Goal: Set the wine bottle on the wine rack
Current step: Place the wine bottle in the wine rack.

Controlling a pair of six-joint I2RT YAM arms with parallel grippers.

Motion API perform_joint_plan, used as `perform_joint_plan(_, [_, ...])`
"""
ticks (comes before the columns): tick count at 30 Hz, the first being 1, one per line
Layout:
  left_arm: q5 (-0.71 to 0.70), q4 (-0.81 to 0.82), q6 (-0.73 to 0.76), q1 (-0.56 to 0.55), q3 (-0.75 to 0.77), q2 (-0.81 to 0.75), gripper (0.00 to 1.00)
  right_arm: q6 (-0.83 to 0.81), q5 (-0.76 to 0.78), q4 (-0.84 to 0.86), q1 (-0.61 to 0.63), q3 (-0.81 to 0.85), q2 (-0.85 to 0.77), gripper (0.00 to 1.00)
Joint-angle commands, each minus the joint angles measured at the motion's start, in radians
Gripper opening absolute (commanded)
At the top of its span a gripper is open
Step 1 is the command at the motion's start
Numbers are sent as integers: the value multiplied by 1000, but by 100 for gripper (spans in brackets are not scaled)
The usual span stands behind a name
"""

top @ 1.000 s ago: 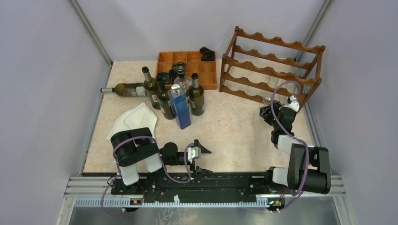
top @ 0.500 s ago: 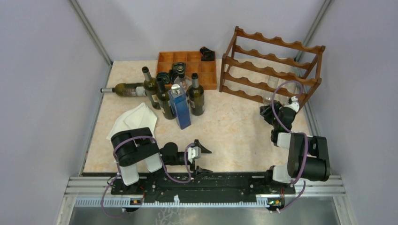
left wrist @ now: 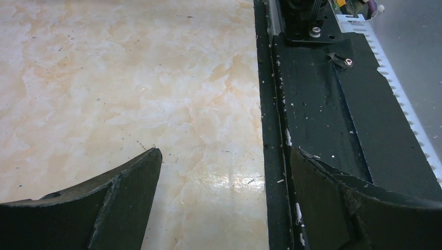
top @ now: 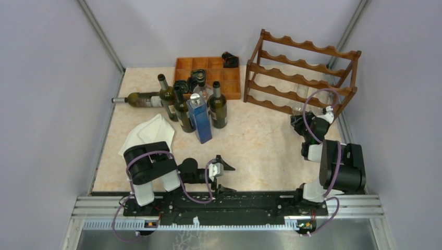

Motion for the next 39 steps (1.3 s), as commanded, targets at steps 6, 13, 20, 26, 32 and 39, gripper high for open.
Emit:
perform_joint_plan(6, [26,245,-8,-2,14,17,99,0,-8,90,-13,32,17,16])
perform_joint_plan(13, [29,245,-10,-2,15,18,99,30,-13,144,-14,17,42,0])
perform_joint_plan(20, [30,245,-9,-1,15,20,99,91,-17,302,-16,-23,112,0])
perform_joint_plan(26, [30,245,-7,-2,15,20,99,99,-23,380,-15,-32,152,0])
perform_joint_plan(32, [31,245,-7,-2,17,21,99,101,-5,438,-14,-37,162,0])
perform_joint_plan(39, [35,245,-7,-1,20,25,99,122,19,570,-13,-74,202,0])
